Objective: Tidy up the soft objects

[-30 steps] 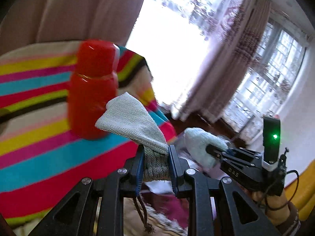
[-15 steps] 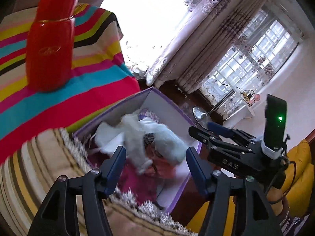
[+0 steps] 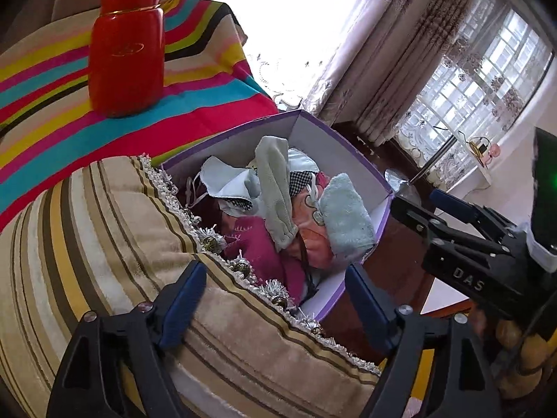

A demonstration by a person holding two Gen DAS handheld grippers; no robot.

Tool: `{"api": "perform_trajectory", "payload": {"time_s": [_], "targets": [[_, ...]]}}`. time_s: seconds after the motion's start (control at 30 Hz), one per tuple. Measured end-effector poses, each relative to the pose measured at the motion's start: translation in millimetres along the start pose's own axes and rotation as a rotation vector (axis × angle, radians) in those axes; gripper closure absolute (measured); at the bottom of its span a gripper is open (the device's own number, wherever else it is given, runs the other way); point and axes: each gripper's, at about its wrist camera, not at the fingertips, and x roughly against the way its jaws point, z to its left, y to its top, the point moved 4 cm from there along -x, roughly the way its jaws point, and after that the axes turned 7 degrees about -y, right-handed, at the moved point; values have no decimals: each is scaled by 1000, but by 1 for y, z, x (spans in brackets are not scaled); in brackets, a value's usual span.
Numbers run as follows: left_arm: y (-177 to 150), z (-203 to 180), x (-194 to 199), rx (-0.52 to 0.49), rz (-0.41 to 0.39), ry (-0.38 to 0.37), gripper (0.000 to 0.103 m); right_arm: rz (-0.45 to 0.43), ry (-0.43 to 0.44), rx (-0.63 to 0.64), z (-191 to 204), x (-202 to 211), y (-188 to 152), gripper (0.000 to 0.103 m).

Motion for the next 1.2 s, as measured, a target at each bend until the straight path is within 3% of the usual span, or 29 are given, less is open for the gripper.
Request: {"api": "perform_trajectory", "payload": {"time_s": [0.27,1.2], "targets": [[0,3,-3,45,-11,-18,15,35,6,-3,0,-9,0,30],[0,5,-6,43,-11,-9,15,86,18,9,3,-18,-11,29]]}}
